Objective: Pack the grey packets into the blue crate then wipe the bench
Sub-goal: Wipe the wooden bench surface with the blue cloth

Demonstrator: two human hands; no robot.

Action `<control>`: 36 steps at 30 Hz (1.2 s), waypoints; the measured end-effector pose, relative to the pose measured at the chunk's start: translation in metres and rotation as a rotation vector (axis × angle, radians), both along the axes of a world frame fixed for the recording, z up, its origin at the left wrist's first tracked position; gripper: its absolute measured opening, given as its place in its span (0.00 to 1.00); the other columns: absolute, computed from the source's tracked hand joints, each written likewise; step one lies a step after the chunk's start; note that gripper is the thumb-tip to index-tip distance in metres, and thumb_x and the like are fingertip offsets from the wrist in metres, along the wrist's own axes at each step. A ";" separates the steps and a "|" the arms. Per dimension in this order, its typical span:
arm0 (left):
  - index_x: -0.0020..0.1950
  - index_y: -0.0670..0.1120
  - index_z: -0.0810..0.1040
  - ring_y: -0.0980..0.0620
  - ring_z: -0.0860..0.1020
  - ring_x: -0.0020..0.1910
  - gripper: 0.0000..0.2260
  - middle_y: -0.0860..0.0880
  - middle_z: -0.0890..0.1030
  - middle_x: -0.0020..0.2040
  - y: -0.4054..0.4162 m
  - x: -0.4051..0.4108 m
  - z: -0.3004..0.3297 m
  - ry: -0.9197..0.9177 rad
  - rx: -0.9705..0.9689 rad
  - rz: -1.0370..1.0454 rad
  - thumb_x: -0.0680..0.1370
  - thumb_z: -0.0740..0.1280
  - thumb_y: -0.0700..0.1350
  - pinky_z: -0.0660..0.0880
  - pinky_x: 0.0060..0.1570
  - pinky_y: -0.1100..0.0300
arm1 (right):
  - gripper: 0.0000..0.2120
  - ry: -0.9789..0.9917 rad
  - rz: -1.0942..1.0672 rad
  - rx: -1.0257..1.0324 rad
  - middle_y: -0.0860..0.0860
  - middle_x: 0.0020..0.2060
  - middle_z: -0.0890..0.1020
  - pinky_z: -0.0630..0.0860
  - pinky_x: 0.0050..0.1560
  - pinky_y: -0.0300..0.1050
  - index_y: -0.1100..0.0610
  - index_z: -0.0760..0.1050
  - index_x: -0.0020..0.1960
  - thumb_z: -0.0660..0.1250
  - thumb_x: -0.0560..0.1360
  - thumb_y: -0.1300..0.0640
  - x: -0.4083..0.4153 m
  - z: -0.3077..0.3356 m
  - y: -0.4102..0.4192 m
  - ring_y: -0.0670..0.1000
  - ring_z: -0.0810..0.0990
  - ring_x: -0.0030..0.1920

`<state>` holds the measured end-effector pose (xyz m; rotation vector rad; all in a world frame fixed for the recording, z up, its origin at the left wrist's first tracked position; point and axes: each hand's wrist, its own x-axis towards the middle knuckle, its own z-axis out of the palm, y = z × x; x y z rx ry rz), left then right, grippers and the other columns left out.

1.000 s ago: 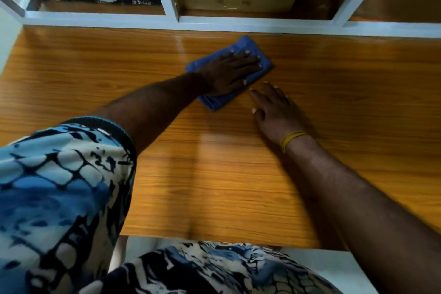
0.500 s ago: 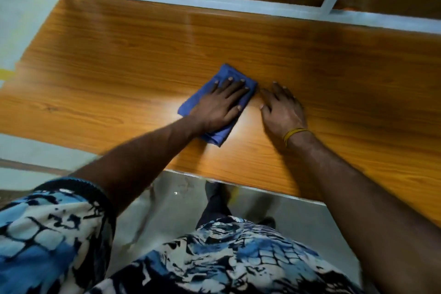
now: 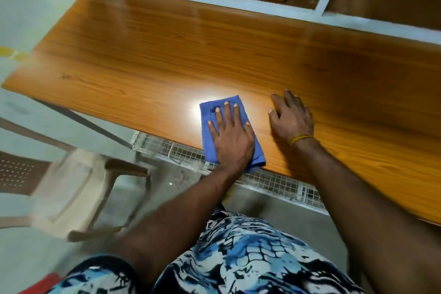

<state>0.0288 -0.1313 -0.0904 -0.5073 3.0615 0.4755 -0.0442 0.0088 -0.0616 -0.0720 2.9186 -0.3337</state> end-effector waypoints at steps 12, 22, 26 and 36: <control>0.81 0.47 0.55 0.43 0.50 0.80 0.27 0.46 0.53 0.81 0.005 -0.097 0.000 0.051 0.013 0.138 0.83 0.51 0.54 0.45 0.76 0.39 | 0.25 -0.024 0.011 -0.007 0.50 0.80 0.52 0.52 0.76 0.58 0.43 0.56 0.78 0.54 0.82 0.48 -0.019 0.001 0.005 0.56 0.51 0.79; 0.81 0.47 0.56 0.40 0.51 0.80 0.26 0.45 0.55 0.81 -0.001 -0.209 -0.006 0.069 -0.003 0.079 0.83 0.52 0.53 0.47 0.75 0.38 | 0.26 -0.101 -0.049 -0.032 0.47 0.80 0.48 0.50 0.77 0.57 0.39 0.54 0.78 0.55 0.81 0.47 -0.081 -0.002 0.014 0.55 0.49 0.79; 0.81 0.47 0.56 0.40 0.51 0.80 0.26 0.44 0.55 0.81 0.003 -0.251 -0.005 0.072 -0.010 0.036 0.83 0.51 0.54 0.46 0.75 0.38 | 0.26 -0.114 -0.059 -0.059 0.46 0.80 0.46 0.49 0.77 0.57 0.39 0.53 0.78 0.54 0.81 0.47 -0.101 -0.001 0.015 0.54 0.47 0.79; 0.81 0.45 0.54 0.39 0.48 0.80 0.27 0.43 0.52 0.81 0.021 -0.348 -0.001 0.051 0.049 -0.175 0.83 0.49 0.54 0.45 0.75 0.36 | 0.26 -0.100 -0.053 -0.055 0.46 0.80 0.46 0.50 0.77 0.56 0.39 0.52 0.78 0.54 0.82 0.46 -0.123 -0.008 0.021 0.53 0.46 0.80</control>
